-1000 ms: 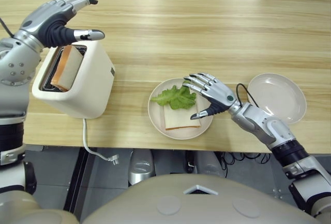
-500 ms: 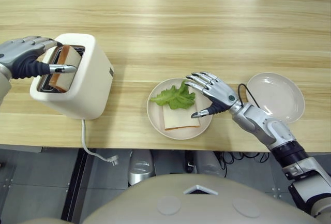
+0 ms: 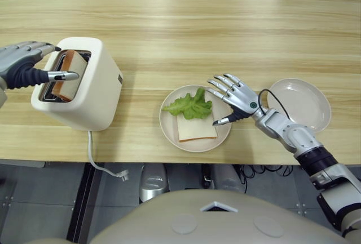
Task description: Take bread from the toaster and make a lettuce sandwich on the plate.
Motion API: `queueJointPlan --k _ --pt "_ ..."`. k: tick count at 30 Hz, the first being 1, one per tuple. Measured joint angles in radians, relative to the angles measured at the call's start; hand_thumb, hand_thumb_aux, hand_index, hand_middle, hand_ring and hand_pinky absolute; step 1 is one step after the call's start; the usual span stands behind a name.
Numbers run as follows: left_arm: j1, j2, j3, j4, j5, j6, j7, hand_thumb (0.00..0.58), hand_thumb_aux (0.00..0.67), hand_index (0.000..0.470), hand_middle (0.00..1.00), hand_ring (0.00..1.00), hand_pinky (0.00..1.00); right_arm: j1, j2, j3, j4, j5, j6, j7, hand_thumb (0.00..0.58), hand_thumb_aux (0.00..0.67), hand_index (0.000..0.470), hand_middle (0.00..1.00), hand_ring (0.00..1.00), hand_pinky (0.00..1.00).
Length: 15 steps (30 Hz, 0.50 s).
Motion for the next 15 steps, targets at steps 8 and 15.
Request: queueJointPlan --k 8,15 --pt "0.003 -0.015 0.02 0.0 -0.018 -0.007 0.0 0.0 0.0 0.0 0.0 0.0 0.0 -0.035 -0.001 0.045 0.061 -0.024 0.049 -0.062 0.546 0.507 0.348 0.0 0.0 0.0" --pt "0.003 -0.022 0.02 -0.001 -0.039 -0.022 0.001 0.0 0.0 0.0 0.0 0.0 0.0 -0.043 0.017 0.085 0.065 -0.025 0.063 -0.08 0.56 0.547 0.375 0.0 0.0 0.0"
